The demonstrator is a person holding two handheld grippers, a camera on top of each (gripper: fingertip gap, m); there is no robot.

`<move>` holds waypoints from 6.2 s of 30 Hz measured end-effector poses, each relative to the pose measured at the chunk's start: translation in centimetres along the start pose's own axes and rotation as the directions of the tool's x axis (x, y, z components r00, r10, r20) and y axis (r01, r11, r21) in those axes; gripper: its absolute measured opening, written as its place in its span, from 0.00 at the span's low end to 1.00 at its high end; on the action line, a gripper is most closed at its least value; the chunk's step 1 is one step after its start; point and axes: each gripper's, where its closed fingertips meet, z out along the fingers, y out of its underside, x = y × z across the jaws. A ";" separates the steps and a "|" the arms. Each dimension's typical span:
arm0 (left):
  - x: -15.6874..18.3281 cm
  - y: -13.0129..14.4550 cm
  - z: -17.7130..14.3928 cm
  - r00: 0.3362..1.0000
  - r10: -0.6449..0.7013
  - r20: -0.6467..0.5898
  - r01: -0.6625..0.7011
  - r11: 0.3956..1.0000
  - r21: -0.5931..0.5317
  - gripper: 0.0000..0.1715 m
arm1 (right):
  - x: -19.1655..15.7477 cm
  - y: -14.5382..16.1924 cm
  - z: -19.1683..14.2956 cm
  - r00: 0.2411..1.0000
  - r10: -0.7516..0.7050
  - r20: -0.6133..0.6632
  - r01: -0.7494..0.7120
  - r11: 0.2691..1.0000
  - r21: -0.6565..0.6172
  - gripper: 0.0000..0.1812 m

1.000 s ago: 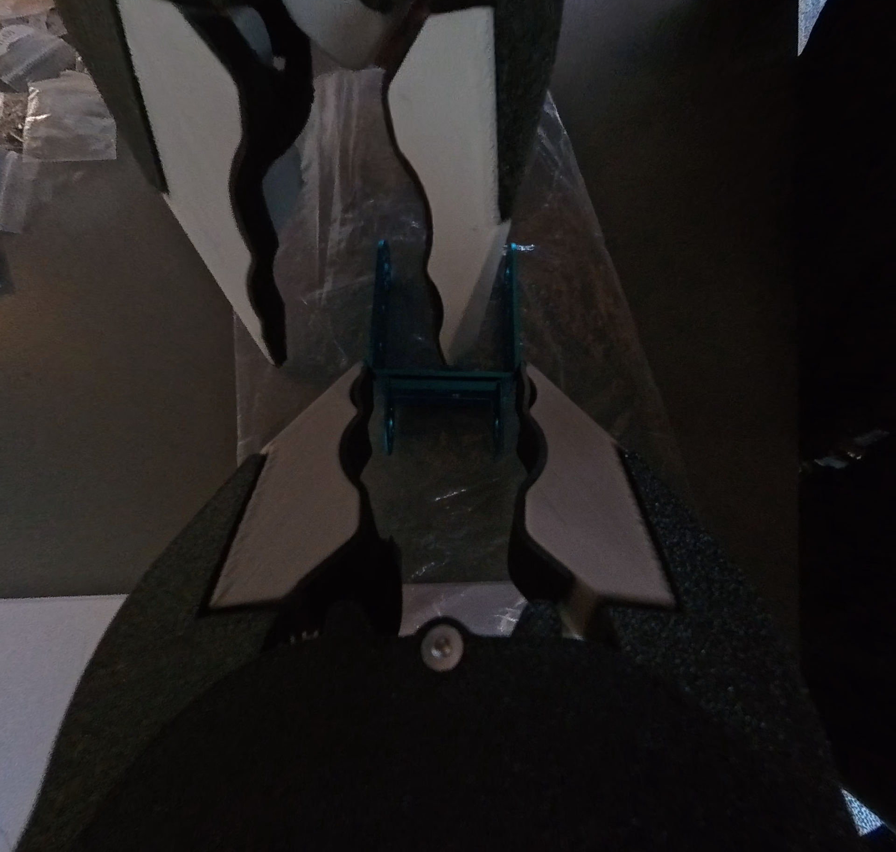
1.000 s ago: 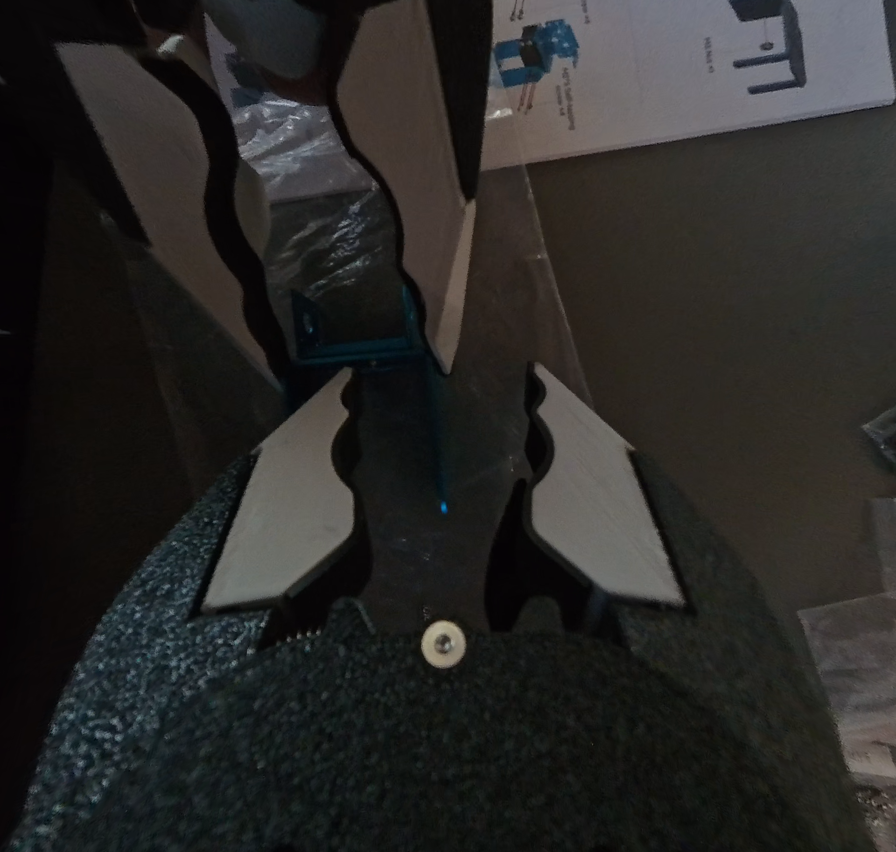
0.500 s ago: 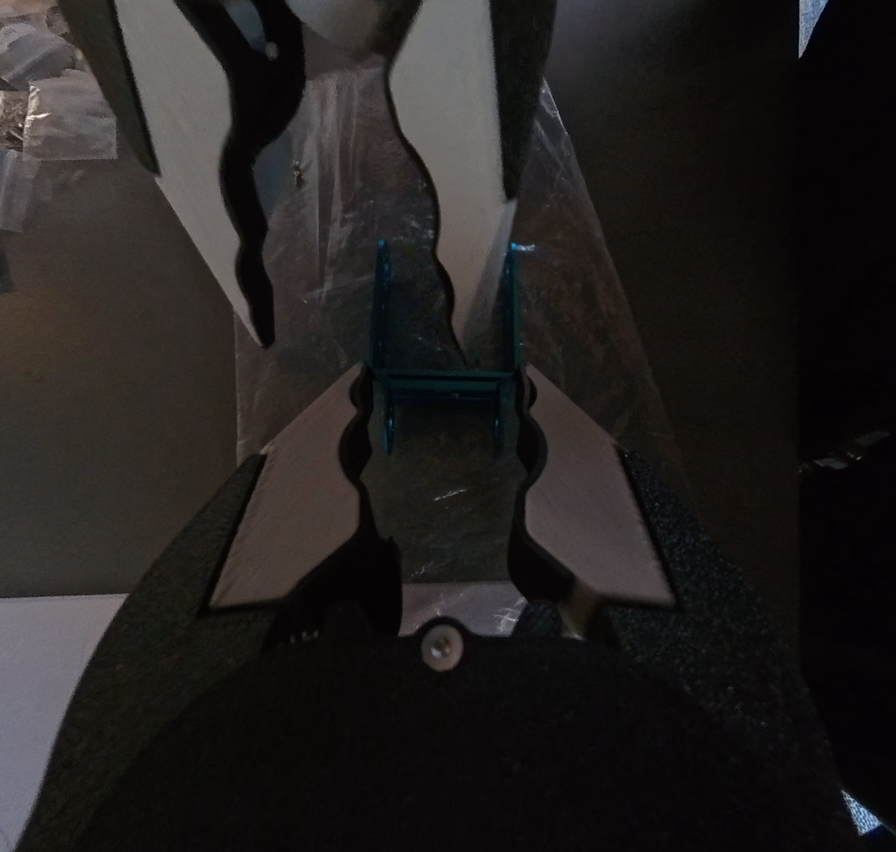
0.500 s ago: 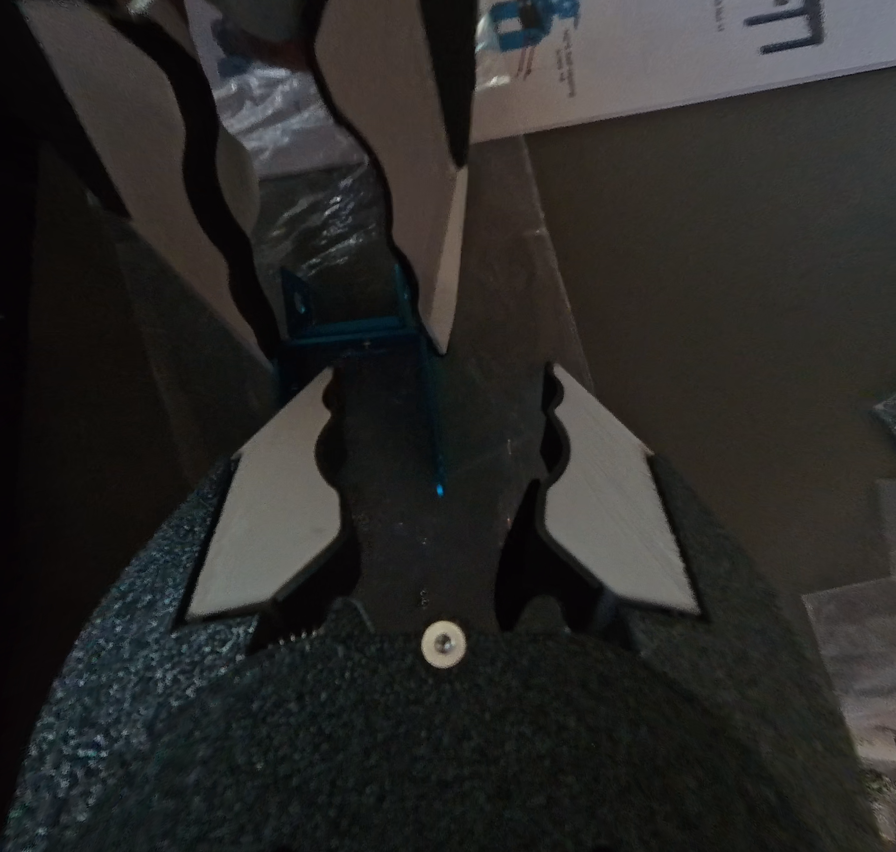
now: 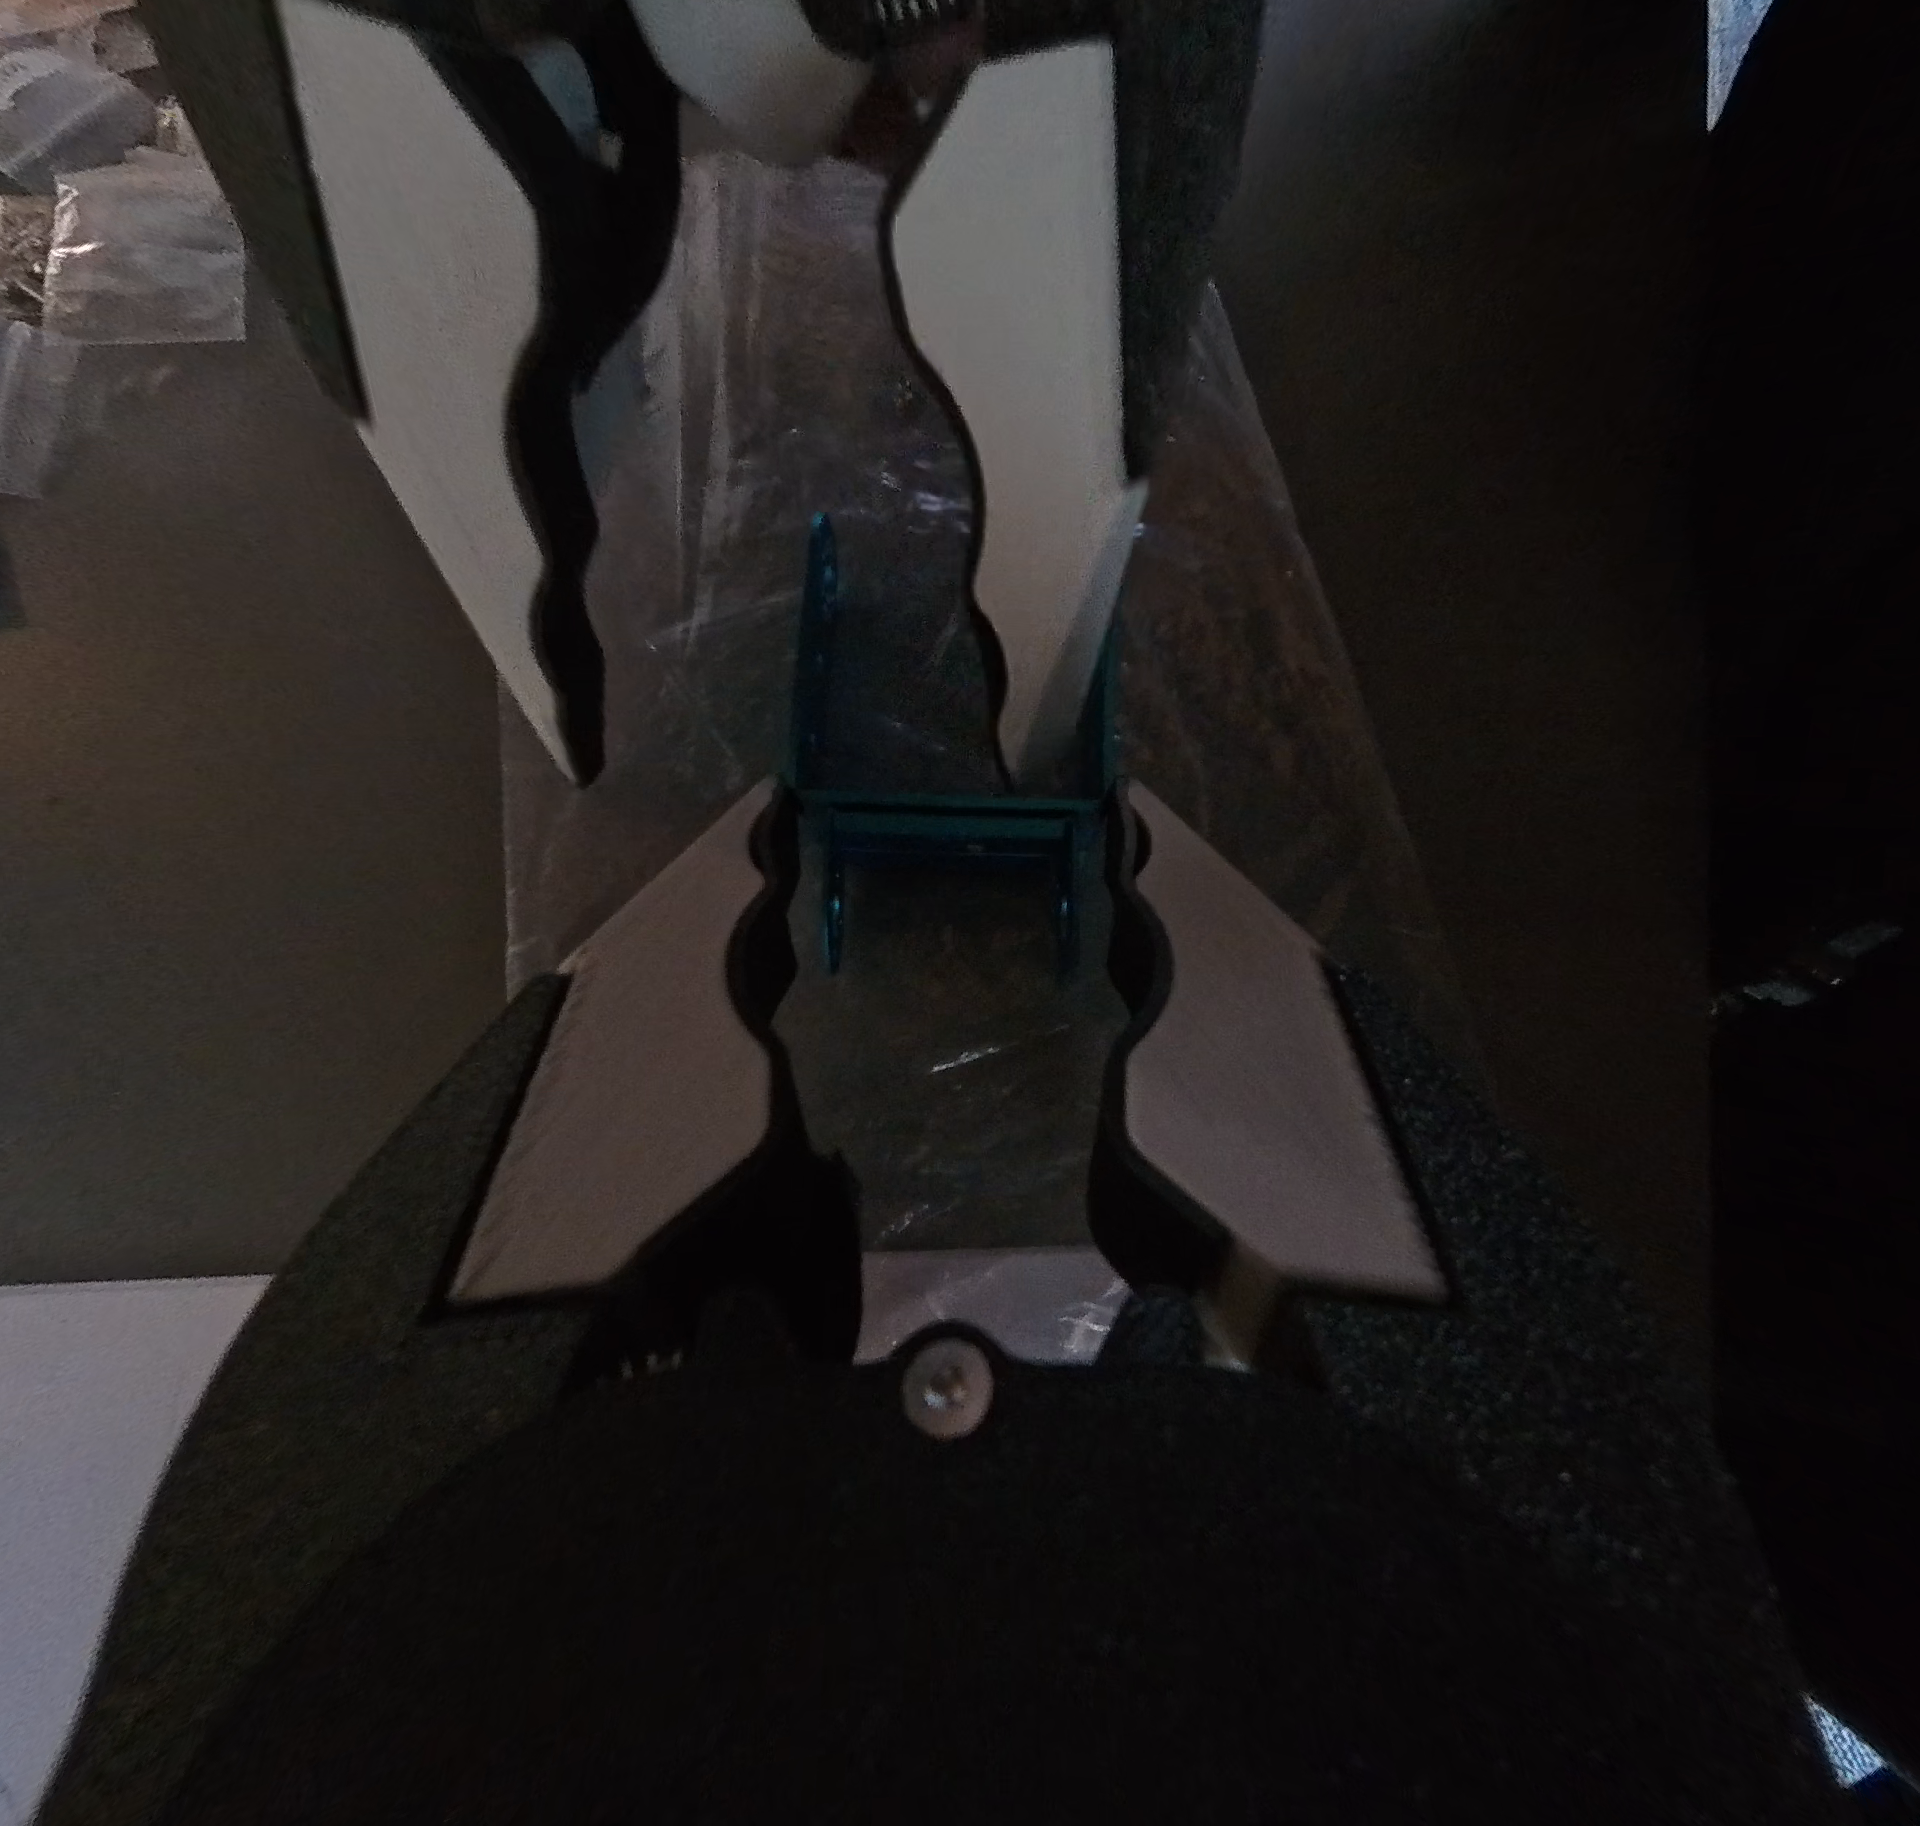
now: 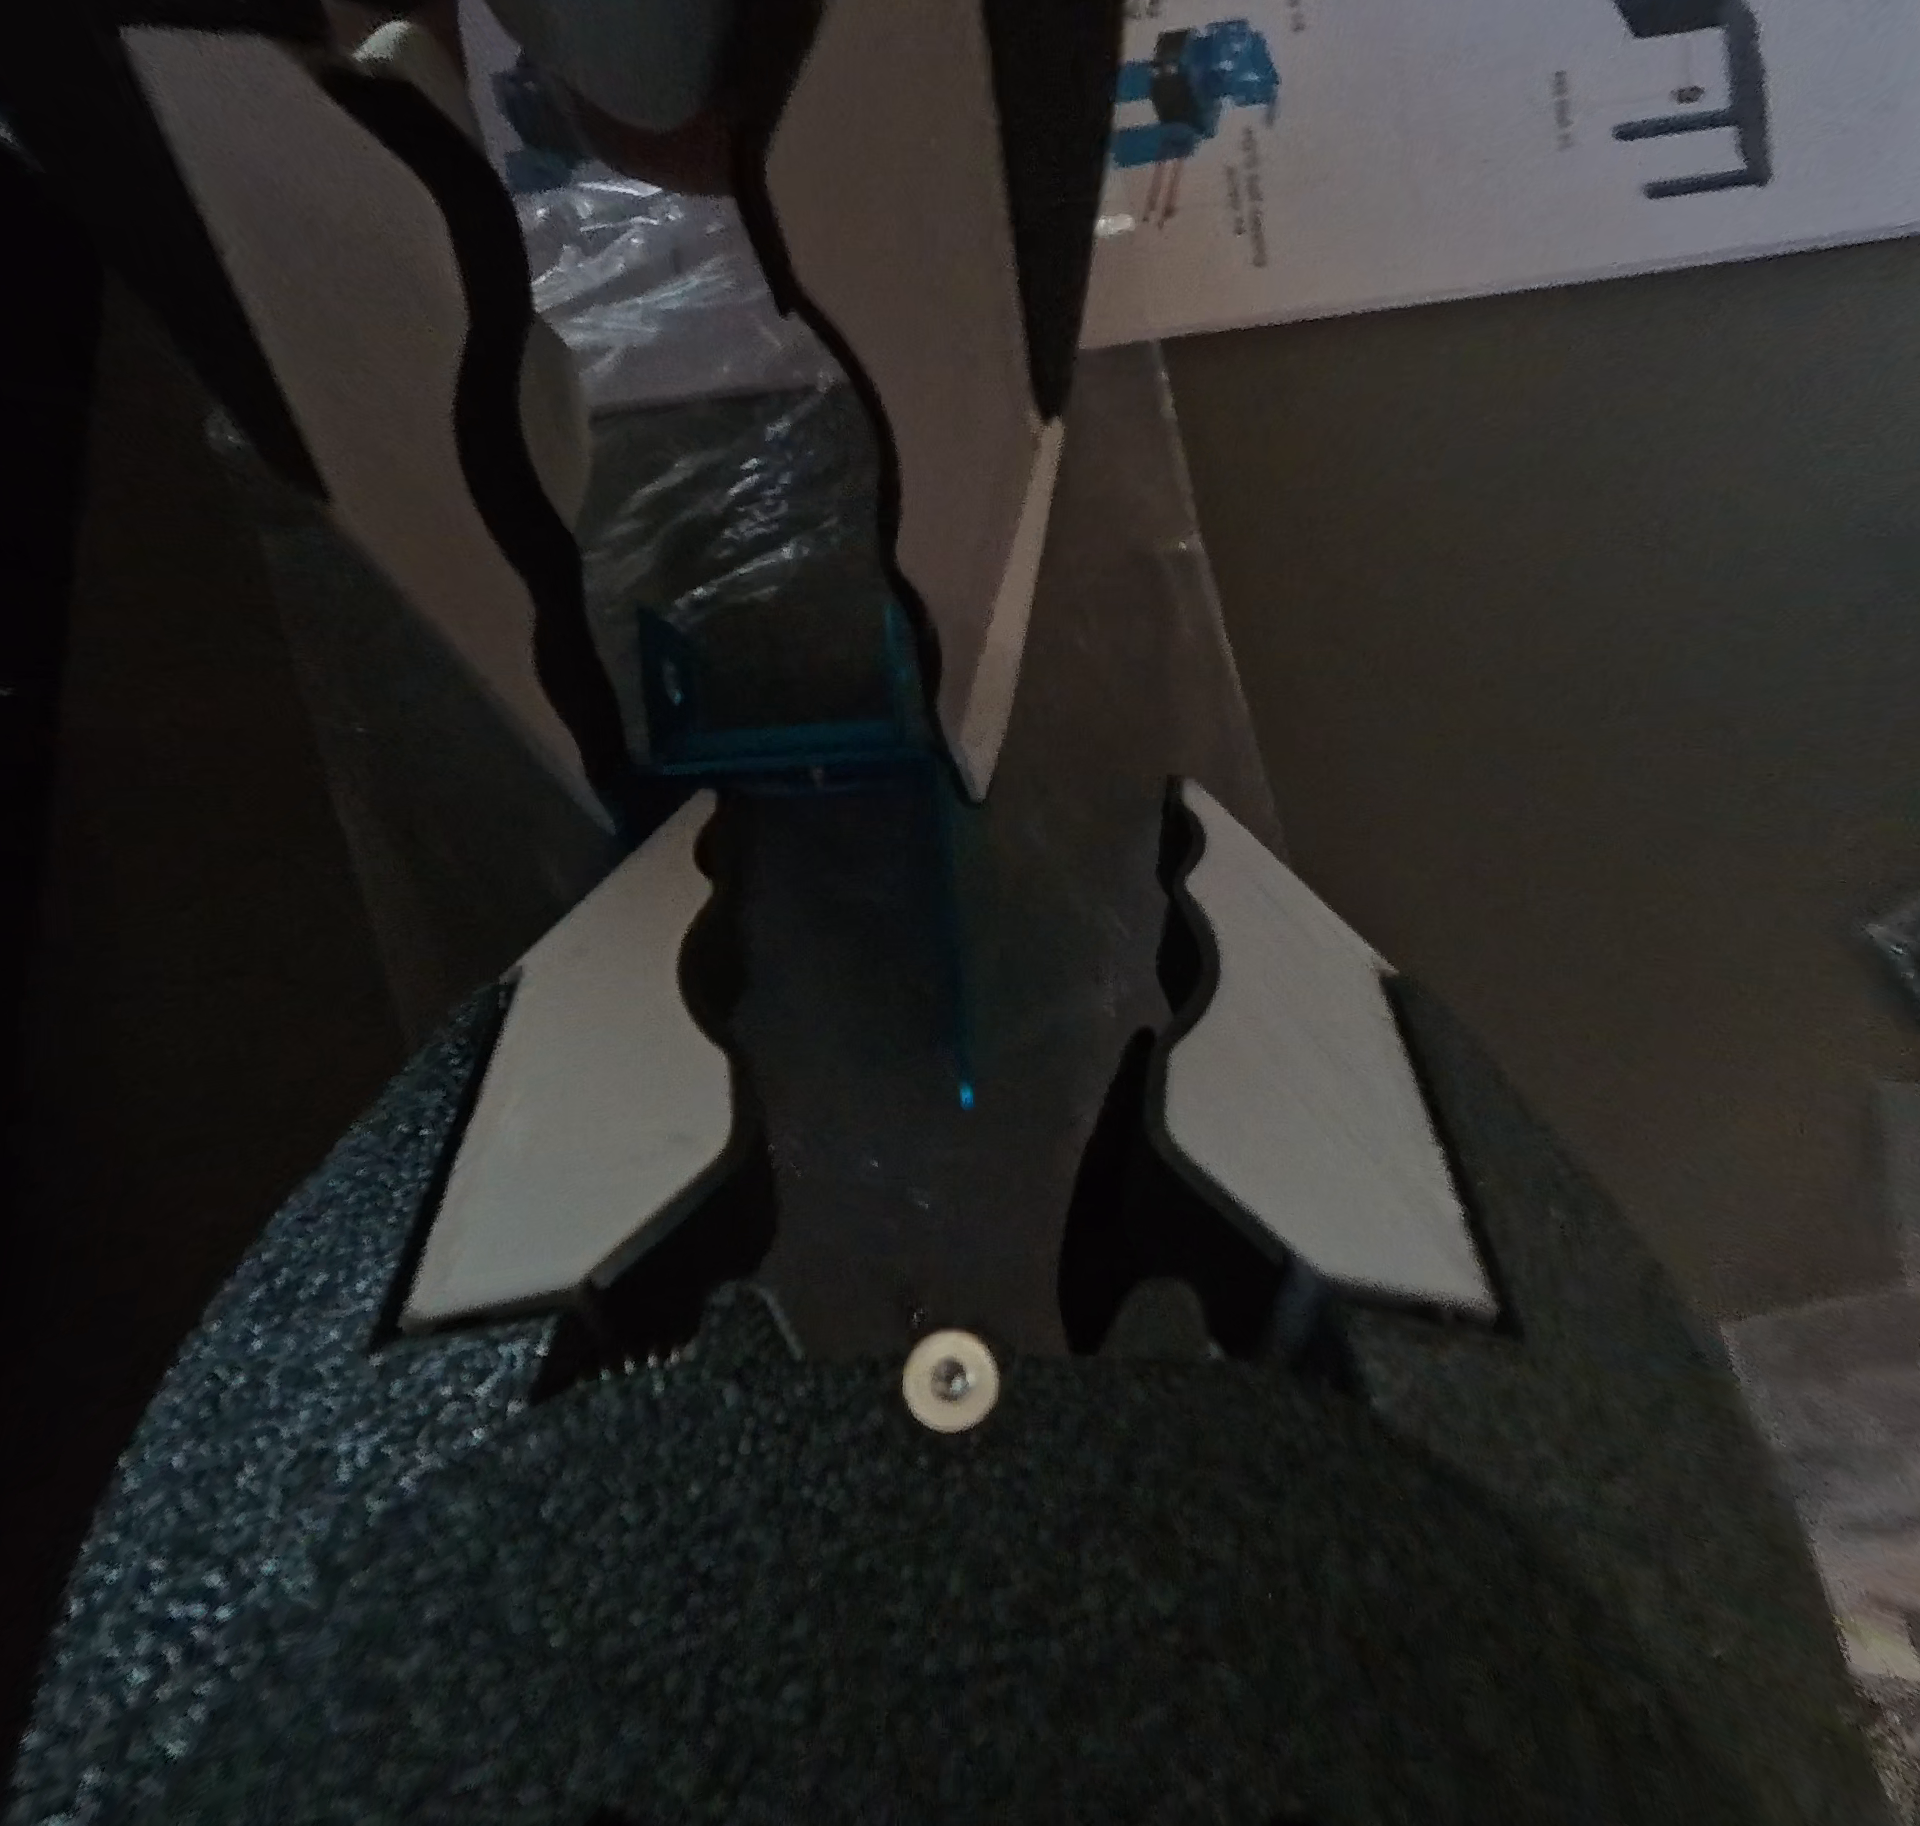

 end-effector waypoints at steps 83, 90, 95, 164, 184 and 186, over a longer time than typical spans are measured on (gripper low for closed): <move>-0.5 0.1 0.3 1.000 -0.004 0.010 0.004 1.000 -0.003 0.35 | 2.0 0.0 -0.3 0.991 -0.026 -0.134 0.026 1.000 -0.007 0.56; -0.4 0.1 0.2 1.000 -0.001 0.004 0.001 1.000 -0.003 0.35 | 1.7 -0.3 -2.6 0.995 -0.011 -0.103 0.016 0.999 0.046 0.48; -0.3 0.1 0.2 1.000 -0.001 0.004 0.001 1.000 -0.004 0.35 | 1.0 0.0 0.0 0.994 -0.050 -0.094 0.049 0.999 -0.017 0.52; -1.8 -4.8 -4.9 0.996 -0.077 0.053 0.088 0.959 -0.269 0.15 | -1.4 -1.1 -8.4 0.976 0.197 0.095 -0.217 0.812 0.541 0.36; -1.0 -3.0 -2.9 0.995 -0.095 -0.030 0.086 0.971 -0.221 0.24 | -1.2 0.3 -5.6 0.990 0.144 0.007 -0.132 0.887 0.443 0.16; -1.0 -2.7 -3.2 0.995 -0.099 -0.021 0.093 0.976 -0.197 0.26 | -1.2 0.4 -5.6 0.989 0.148 0.009 -0.137 0.887 0.441 0.17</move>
